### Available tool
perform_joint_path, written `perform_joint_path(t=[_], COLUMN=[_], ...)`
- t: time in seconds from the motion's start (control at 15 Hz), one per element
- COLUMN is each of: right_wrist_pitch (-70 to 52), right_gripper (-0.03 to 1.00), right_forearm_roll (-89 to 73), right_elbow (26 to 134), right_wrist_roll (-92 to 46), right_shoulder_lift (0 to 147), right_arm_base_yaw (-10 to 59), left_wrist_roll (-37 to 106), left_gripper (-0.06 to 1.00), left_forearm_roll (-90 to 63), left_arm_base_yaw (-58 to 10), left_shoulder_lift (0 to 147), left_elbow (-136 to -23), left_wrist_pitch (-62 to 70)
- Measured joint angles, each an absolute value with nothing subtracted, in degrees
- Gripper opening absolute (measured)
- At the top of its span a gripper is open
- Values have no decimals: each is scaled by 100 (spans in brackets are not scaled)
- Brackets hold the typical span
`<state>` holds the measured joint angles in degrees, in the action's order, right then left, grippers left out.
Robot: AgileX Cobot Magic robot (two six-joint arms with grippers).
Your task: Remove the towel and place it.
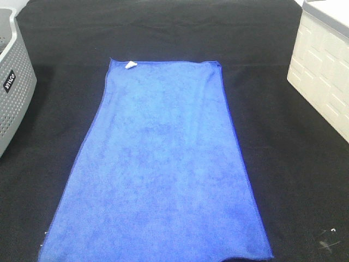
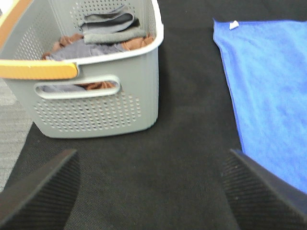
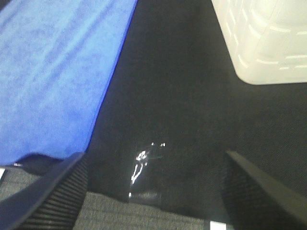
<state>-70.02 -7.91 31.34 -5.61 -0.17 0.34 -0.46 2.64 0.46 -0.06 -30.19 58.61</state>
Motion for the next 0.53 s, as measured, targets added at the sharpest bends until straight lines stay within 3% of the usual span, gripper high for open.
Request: perform_joint_path(t=[0.53], right_wrist_pitch=[-6394], right_gripper=[74], right_forearm_roll=[-859], right_elbow=[2624], right_wrist_roll=[-773], right_shoulder_lift=[-23], right_arm_base_yaw=[34], left_wrist_roll=[103], left_gripper=[77], left_forearm_roll=[0], left_arm_base_yaw=[46], left_shoulder_lift=[-29], left_elbow=[-2865], left_wrist_pitch=[5959])
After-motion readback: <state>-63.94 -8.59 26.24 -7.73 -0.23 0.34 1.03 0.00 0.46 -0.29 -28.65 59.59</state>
